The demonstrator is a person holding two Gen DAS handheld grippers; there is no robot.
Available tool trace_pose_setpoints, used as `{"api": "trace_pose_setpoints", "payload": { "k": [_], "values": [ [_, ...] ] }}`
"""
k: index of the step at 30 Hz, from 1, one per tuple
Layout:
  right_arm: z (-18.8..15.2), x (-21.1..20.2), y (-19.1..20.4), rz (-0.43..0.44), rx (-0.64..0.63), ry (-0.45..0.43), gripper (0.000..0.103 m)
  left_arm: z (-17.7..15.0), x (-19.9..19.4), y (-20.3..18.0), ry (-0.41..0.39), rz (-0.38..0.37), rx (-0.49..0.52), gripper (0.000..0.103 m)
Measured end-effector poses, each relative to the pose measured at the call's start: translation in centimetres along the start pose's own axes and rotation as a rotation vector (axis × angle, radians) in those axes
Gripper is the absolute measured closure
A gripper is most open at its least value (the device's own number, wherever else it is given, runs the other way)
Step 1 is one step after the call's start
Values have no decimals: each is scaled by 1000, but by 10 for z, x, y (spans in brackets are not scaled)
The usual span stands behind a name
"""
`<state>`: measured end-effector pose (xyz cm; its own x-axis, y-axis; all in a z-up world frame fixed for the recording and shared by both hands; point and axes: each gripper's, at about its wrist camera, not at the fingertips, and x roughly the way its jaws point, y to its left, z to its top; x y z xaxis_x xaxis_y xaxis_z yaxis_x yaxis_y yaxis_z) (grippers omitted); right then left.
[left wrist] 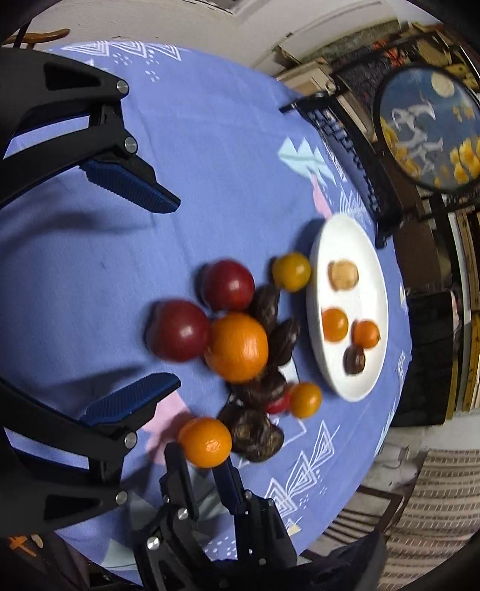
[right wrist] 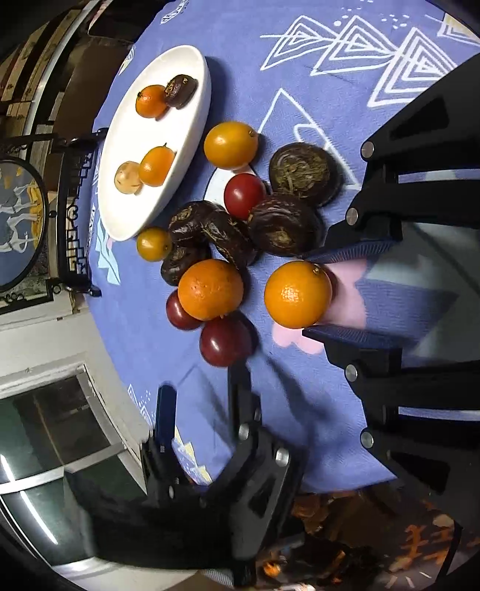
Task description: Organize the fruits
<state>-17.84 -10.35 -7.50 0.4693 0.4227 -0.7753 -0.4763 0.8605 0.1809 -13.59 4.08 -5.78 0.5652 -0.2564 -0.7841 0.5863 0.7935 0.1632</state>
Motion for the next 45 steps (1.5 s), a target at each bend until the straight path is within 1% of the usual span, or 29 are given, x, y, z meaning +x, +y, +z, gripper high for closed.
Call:
{"api": "trace_pose_setpoints", "payload": {
  "k": [4,5,6,7,8,9,10,14,20,24,30,32,35,37,41,45],
  "values": [
    [-8,-16,-13,-20,29,-16,69,7,14,-12,11,-20,27,18],
    [-10,-18,-15,-24,36,-19,69,9,20,-13,23,-22,24,26],
    [-11,-20,-18,-25,45,-21,69,10,23,-13,33,-26,21,31],
    [-14,-21,-22,-24,58,-22,69,11,29,-13,53,-34,13,44],
    [-15,-22,-23,-26,60,-23,69,11,33,-13,67,-42,5,60],
    [-17,-23,-24,-31,61,-24,69,11,34,-12,71,-68,-6,63],
    [-17,-22,-25,-31,64,-25,69,11,32,-11,69,-75,-15,64],
    [-19,-26,-26,-27,61,-35,69,9,19,-9,45,-63,-14,64],
    [-13,-35,-26,-30,43,-65,69,23,-10,-2,-29,-30,-21,64],
    [6,-54,-32,-61,31,-126,69,52,-22,10,-80,8,-50,64],
    [43,-88,-54,-120,30,-241,69,113,-30,29,-170,74,-100,64],
    [58,-96,-63,-137,36,-276,69,133,-27,32,-200,121,-113,64],
    [77,-102,-76,-153,49,-323,69,155,-15,38,-219,145,-159,64],
    [90,-104,-83,-157,57,-353,69,166,-2,39,-213,163,-180,64],
    [112,-99,-95,-151,70,-386,69,180,27,39,-194,163,-198,64],
    [130,-82,-110,-149,90,-389,69,187,49,36,-183,167,-181,64]
  ]
}}
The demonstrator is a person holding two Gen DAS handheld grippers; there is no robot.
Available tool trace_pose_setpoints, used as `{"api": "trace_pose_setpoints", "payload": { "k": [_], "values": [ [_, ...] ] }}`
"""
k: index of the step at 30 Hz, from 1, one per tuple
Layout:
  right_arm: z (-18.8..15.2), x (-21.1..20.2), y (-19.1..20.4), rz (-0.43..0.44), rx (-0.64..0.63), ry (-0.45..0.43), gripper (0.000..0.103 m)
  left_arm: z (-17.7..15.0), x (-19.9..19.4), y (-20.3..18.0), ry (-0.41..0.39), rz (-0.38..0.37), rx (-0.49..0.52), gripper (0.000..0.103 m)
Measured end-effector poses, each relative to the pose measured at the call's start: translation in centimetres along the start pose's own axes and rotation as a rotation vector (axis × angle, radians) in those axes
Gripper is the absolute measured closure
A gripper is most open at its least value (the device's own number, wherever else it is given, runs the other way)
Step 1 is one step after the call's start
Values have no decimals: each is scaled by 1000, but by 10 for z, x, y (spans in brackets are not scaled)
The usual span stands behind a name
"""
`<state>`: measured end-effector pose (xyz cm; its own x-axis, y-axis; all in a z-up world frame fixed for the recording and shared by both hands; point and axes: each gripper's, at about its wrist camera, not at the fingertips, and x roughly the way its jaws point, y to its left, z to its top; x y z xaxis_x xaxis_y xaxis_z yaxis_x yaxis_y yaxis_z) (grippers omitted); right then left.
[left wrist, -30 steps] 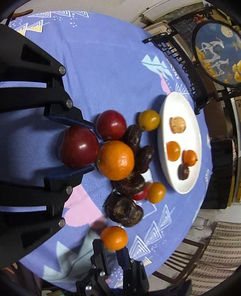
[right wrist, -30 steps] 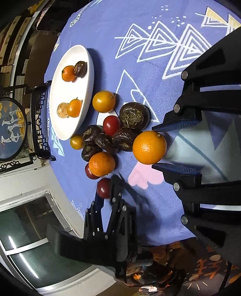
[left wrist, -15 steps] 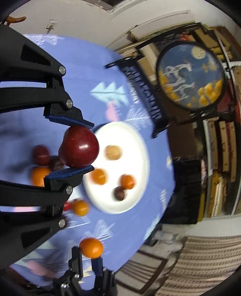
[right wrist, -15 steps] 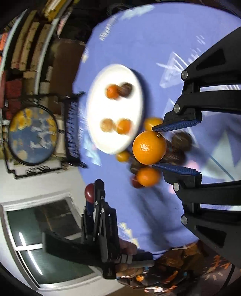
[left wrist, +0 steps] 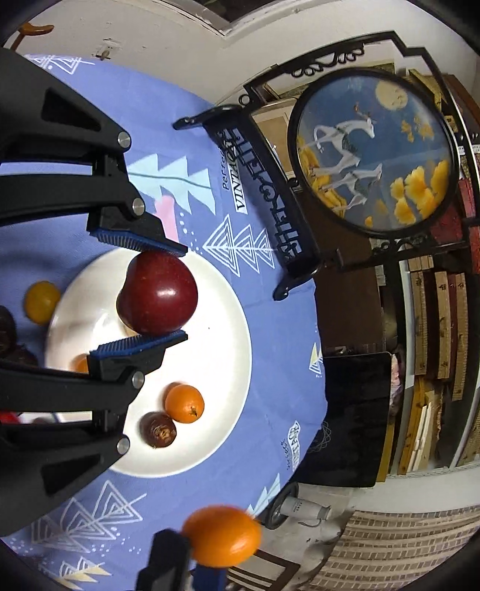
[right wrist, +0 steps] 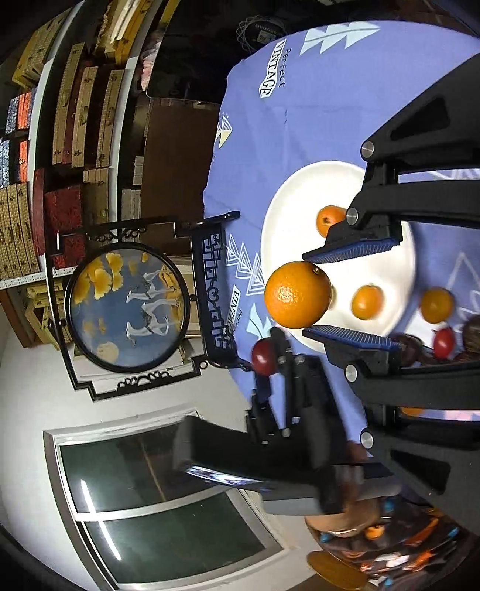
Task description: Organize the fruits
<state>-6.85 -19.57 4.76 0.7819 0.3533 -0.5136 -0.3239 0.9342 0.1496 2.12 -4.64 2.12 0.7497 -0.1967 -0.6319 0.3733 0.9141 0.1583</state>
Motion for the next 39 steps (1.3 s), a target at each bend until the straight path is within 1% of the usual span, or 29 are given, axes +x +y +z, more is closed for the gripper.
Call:
{"api": "trace_pose_setpoints", "payload": {
  "k": [8,16,18,19,20,21,23,25,27,33,34,35,36,37,39],
  "values": [
    [1,51,-11,12,41,44,68,1,34,6,20,0,-21,64],
    [-5,80,-17,-2,58,78,68,-8,54,10,70,-17,-37,63],
    [-7,84,-20,-27,58,79,67,-9,59,11,85,-22,-44,62],
    [-8,84,-22,-47,63,74,67,-10,61,12,90,-22,-49,60],
    [-8,83,-25,-53,73,68,64,-10,61,12,90,-22,-55,54],
    [-9,82,-29,-46,89,62,59,-10,61,13,85,-19,-60,51],
    [-8,78,-34,-45,108,49,58,-10,59,15,74,-13,-65,42],
    [-8,76,-36,-52,106,39,57,-9,57,16,65,-16,-69,40],
    [-8,76,-36,-47,104,38,51,-10,56,17,61,-12,-64,38],
    [-7,69,-24,-33,82,30,50,-6,41,25,31,-17,-88,37],
    [-8,64,-21,-26,83,24,50,-6,36,25,22,-23,-88,36],
    [-10,57,-17,-16,81,20,48,-7,29,25,10,-29,-88,32],
    [-13,50,-14,-6,75,22,44,-10,21,25,-5,-33,-87,30],
    [-19,41,-8,1,55,32,44,-15,11,25,-23,-41,-84,27],
    [-35,22,4,-7,-14,74,44,-24,-2,24,-31,-51,-78,26]
  ]
}}
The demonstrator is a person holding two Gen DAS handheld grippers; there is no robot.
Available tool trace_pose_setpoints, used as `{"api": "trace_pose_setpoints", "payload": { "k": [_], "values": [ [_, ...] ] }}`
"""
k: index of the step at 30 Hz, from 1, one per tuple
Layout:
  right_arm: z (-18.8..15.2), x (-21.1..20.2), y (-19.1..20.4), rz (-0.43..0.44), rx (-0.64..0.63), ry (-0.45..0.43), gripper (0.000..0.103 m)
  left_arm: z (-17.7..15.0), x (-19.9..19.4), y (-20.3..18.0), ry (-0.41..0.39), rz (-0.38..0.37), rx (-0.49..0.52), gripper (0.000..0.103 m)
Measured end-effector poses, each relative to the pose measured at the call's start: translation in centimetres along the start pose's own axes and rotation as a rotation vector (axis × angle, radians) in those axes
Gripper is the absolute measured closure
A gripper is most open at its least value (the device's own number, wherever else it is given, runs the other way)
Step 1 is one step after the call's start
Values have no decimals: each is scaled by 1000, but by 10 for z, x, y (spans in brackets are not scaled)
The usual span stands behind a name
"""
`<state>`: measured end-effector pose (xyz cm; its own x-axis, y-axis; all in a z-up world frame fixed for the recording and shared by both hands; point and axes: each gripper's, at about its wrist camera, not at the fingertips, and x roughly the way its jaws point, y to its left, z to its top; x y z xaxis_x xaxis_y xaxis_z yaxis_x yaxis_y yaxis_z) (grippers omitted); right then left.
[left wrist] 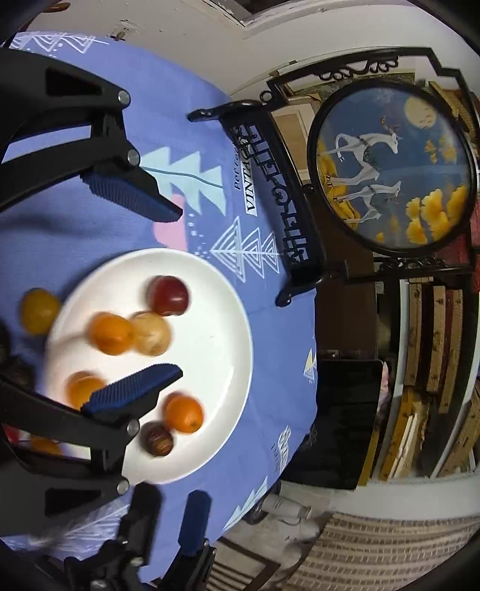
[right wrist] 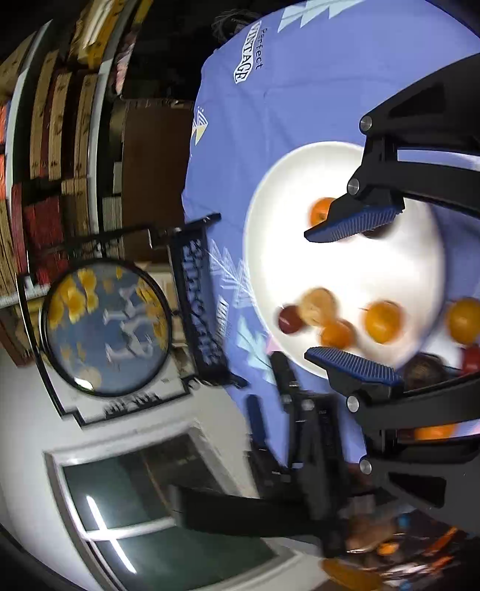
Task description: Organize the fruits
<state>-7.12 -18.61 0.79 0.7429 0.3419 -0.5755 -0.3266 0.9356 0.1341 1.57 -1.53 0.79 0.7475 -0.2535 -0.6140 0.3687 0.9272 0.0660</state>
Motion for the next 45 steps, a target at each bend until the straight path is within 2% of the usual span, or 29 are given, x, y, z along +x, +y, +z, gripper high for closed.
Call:
{"api": "trace_pose_setpoints", "payload": {
  "k": [6,11,14,18,20,21,24,28,31,33,38,39,40,42,45],
  "values": [
    [-67,-37,31,-19,-186,175,44,-42,-38,4,26,-9,50,25],
    [-107,-33,47,1,-262,283,44,-76,-69,6,48,-3,119,18],
    [-113,-24,56,22,-277,288,44,-97,-85,2,64,-10,169,17],
    [-112,-3,63,39,-301,319,46,-118,-100,-13,95,-77,205,17],
    [-110,3,64,49,-300,339,57,-127,-106,-28,114,-130,230,17],
    [-110,1,65,45,-302,337,62,-131,-108,-35,119,-146,236,17],
    [-114,-11,65,52,-308,338,62,-139,-112,-63,151,-236,255,17],
    [-120,-40,46,13,-265,309,62,-143,-103,-97,197,-288,270,17],
    [-123,-57,27,-21,-213,285,62,-142,-88,-113,249,-295,246,27],
    [-125,-64,18,-35,-185,274,62,-138,-75,-118,267,-258,222,32],
    [-129,-65,9,-36,-153,263,62,-134,-40,-122,337,-191,157,56],
    [-130,-67,10,-34,-153,262,62,-134,-37,-123,337,-178,151,57],
    [-131,-67,10,-30,-153,260,62,-133,-38,-122,327,-175,146,63],
    [-131,-68,11,-28,-159,256,62,-132,-42,-121,327,-182,144,64],
    [-128,-71,11,-26,-156,239,62,-128,-60,-117,277,-185,174,64]
  ]
}}
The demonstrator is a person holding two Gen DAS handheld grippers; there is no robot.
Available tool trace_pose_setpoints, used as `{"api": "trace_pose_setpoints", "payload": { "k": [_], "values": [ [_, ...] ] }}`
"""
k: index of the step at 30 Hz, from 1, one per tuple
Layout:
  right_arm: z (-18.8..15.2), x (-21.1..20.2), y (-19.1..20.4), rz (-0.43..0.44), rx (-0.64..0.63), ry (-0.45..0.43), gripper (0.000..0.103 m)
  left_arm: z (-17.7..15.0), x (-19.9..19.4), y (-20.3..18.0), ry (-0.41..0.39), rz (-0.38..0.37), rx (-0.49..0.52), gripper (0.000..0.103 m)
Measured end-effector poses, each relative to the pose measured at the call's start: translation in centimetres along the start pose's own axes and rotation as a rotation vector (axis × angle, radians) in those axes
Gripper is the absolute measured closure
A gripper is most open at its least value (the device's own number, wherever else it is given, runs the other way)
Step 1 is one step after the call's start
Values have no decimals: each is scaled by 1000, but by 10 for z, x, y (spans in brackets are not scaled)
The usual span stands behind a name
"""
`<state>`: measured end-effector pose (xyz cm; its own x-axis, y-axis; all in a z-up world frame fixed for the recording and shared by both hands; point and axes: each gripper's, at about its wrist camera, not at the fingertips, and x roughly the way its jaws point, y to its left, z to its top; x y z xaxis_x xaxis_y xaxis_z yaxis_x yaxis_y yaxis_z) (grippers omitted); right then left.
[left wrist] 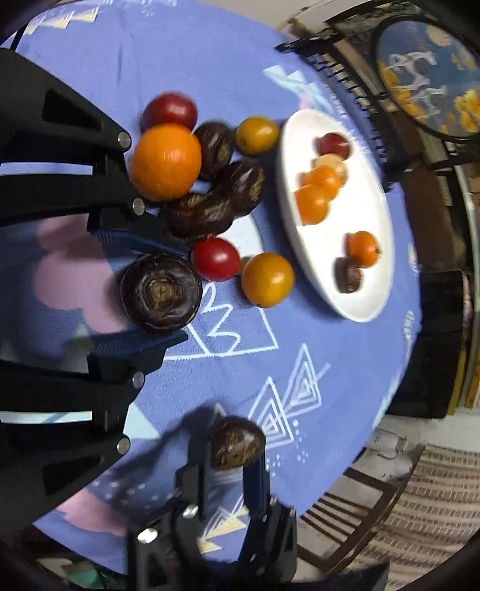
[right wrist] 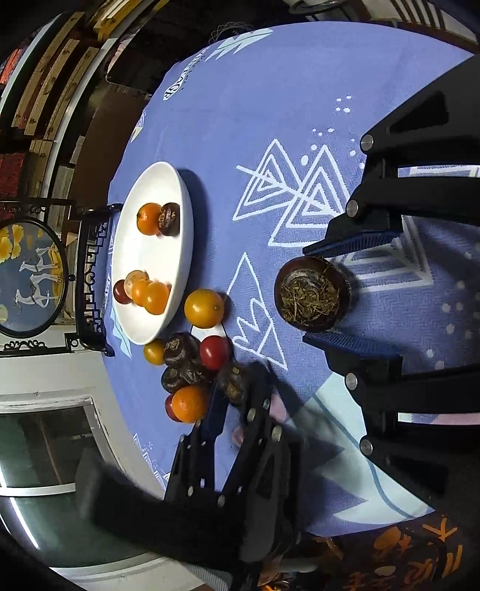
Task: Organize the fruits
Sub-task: 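Grasp dark brown fruits with both grippers and lower them onto the plate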
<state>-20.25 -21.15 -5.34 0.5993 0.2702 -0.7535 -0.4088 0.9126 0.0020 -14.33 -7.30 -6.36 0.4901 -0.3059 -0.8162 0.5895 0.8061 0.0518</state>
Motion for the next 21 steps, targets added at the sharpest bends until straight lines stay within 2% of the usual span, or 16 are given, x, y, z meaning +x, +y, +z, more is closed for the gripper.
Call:
{"api": "trace_pose_setpoints", "payload": {
  "k": [4,10,16,21],
  "values": [
    [10,-4,-1,-1,8,-27,62,8,-39,13,-106,30,13,64],
    [52,-24,2,-16,-22,-136,62,50,-75,53,-239,167,-32,64],
    [109,-49,-10,-36,8,-293,62,100,-78,85,-331,236,-93,64],
    [145,-44,-30,-16,89,-376,62,128,-57,101,-365,250,-127,64]
  ]
}}
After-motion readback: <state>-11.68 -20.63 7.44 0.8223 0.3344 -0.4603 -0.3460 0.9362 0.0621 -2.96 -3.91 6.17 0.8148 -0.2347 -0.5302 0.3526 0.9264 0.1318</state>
